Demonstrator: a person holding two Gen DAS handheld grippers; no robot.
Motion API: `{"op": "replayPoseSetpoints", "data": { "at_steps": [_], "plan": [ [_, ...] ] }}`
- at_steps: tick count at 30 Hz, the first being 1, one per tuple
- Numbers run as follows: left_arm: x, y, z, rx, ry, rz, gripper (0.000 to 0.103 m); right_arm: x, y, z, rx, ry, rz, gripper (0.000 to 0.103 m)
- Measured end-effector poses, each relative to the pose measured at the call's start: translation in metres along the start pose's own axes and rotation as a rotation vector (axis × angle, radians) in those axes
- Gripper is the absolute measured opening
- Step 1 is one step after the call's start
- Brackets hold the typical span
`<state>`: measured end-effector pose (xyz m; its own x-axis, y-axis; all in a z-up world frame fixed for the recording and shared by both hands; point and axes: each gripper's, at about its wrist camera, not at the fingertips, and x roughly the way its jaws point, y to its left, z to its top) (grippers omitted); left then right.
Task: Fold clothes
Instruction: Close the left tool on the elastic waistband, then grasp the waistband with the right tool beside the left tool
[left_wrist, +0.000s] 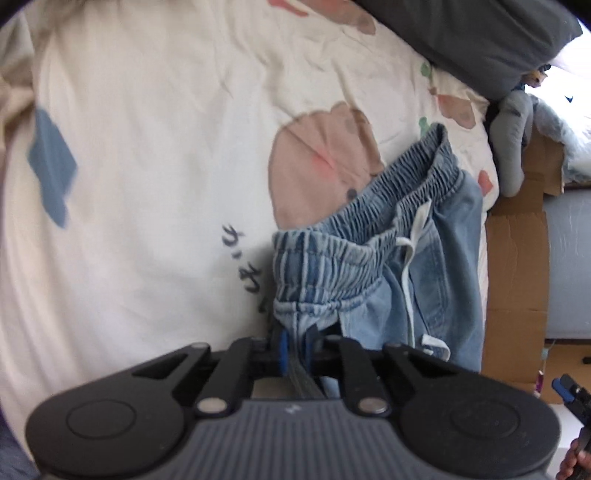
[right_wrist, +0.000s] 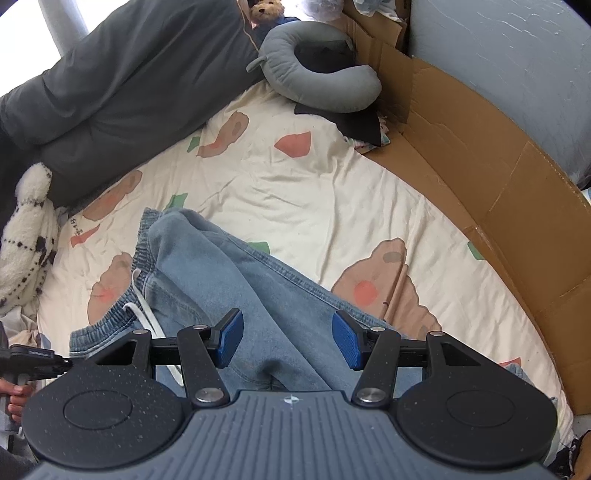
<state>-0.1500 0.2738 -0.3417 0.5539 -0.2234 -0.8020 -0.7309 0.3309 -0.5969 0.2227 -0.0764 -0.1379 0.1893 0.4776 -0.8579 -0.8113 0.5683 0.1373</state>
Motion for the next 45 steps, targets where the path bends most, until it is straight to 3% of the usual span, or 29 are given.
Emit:
{"op": "replayPoseSetpoints", "data": {
  "at_steps": [10,13,17,28,34,38,45],
  "plan": [
    [0.013,0.001,-0.002,0.077,0.024,0.04,0.009,0.064,0.032,0.033,-0.123,0.052,0.057,0.06],
    [0.005,-0.002,-0.003,0.113,0.018,0.044,0.009,0.095,0.045,0.048,-0.166,0.067,0.09,0.06],
    [-0.011,0.001,-0.003,0.087,0.017,0.064,0.008,0.135,0.065,0.068,-0.206,0.07,0.154,0.06],
    [-0.022,0.014,0.001,0.056,0.034,0.117,0.005,0.243,0.176,0.118,-0.409,0.118,0.312,0.06],
    [-0.014,0.012,0.002,0.054,0.02,0.102,0.005,0.289,0.223,0.125,-0.612,0.193,0.342,0.06],
    [-0.006,0.016,0.006,0.05,0.031,0.077,0.009,0.31,0.237,0.122,-0.746,0.238,0.317,0.059],
    [0.005,0.024,0.008,0.058,0.055,0.074,0.024,0.336,0.251,0.116,-0.944,0.307,0.272,0.055]
  ]
}}
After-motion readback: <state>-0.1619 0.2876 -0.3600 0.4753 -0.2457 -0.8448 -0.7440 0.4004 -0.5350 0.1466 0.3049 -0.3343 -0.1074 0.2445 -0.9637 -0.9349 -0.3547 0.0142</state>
